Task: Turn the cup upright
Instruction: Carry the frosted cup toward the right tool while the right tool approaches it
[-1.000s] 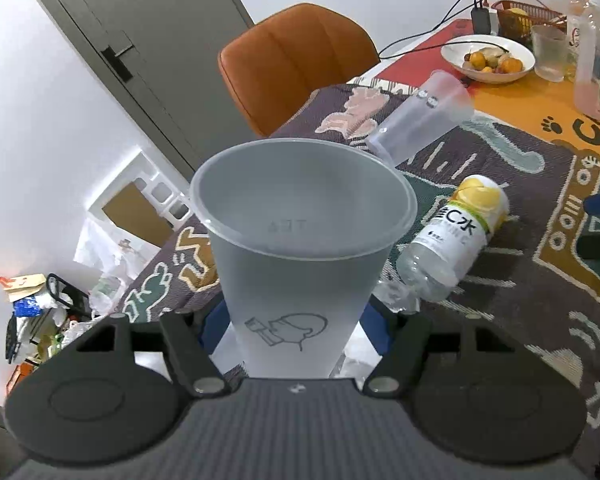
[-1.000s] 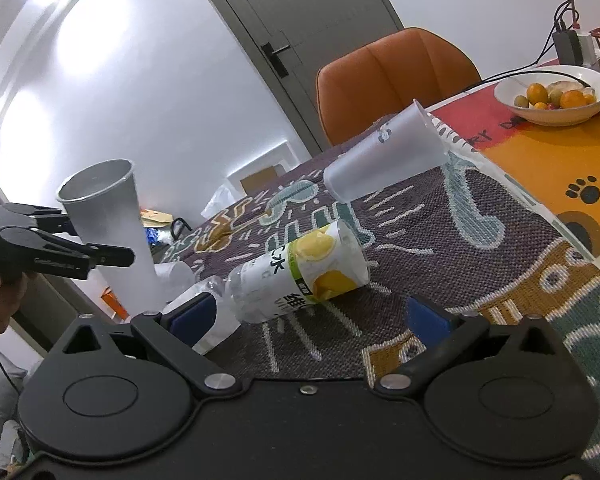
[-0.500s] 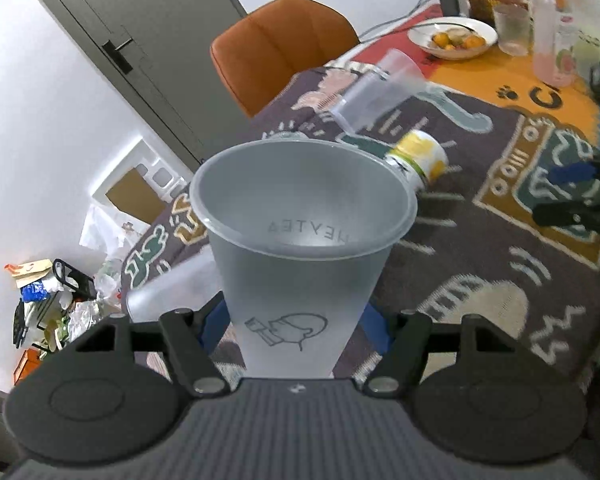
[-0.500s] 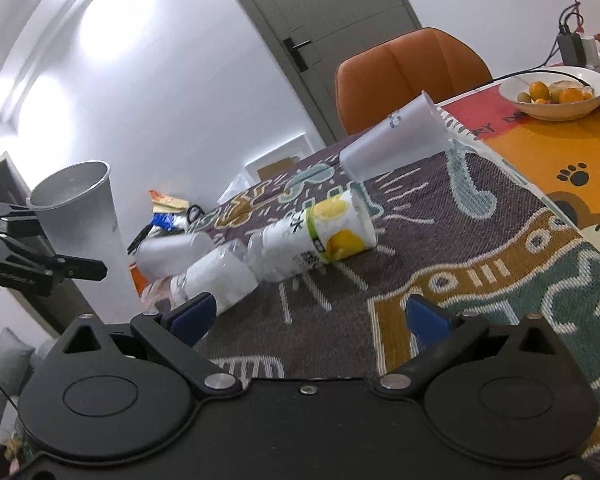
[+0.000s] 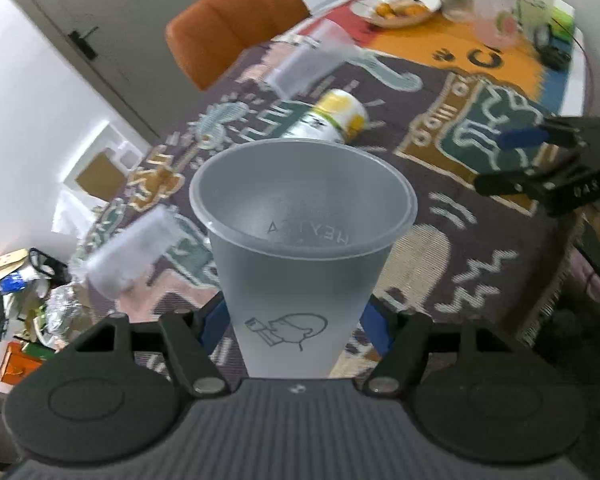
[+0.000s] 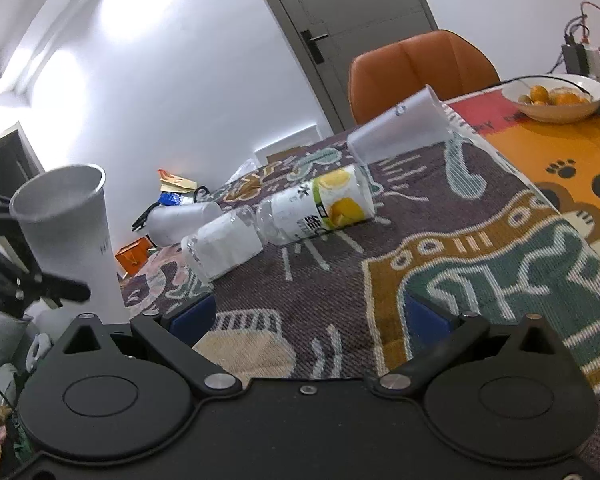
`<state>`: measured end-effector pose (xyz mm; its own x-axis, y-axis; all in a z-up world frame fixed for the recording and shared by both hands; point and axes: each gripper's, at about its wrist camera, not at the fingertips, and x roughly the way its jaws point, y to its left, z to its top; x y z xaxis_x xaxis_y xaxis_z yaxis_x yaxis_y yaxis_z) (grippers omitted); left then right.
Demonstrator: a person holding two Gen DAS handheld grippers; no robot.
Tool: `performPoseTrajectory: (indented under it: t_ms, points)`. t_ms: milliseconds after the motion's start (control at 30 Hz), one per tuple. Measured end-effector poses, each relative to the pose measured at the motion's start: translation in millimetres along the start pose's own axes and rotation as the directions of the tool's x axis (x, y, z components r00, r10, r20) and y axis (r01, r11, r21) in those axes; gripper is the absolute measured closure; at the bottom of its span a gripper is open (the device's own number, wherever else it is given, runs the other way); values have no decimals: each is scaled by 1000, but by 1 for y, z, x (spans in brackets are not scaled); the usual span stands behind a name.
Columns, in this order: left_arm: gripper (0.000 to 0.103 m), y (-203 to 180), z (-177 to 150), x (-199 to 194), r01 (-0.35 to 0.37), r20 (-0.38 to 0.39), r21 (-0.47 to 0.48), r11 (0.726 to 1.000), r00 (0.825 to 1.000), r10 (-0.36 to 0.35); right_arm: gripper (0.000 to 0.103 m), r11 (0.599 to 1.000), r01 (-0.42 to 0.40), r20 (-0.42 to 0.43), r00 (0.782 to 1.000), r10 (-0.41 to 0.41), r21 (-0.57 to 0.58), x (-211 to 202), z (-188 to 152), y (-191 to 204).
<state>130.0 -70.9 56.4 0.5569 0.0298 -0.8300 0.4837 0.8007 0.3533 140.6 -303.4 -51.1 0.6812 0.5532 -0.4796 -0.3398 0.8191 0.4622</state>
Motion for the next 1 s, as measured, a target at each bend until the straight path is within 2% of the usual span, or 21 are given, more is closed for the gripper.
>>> performPoseTrajectory:
  t_ms: [200, 333, 500, 633, 733, 833, 1000]
  points:
    - [35, -13, 3, 34, 90, -35, -19, 996, 995, -90, 0, 999, 33, -7, 999, -33, -2, -2, -3, -7]
    - [35, -18, 13, 50, 115, -14, -24, 993, 993, -115, 0, 998, 58, -23, 998, -58, 14, 1, -4, -15]
    - [35, -22, 24, 77, 183, -21, -27, 983, 983, -184, 0, 997, 77, -53, 996, -76, 28, 12, -7, -20]
    - [35, -20, 25, 95, 264, -19, -66, 962, 964, -266, 0, 996, 82, -77, 994, -79, 46, 22, -8, -21]
    - [34, -22, 22, 103, 300, -3, -69, 951, 954, -301, 0, 996, 70, -96, 993, -64, 61, 30, -8, -18]
    - [34, -23, 20, 104, 305, 19, -65, 950, 953, -304, 0, 996, 48, -111, 993, -39, 73, 36, -7, -12]
    - [31, -11, 13, 94, 367, 79, -128, 921, 930, -359, 0, 994, -1, -121, 993, 15, 111, 43, -4, -4]
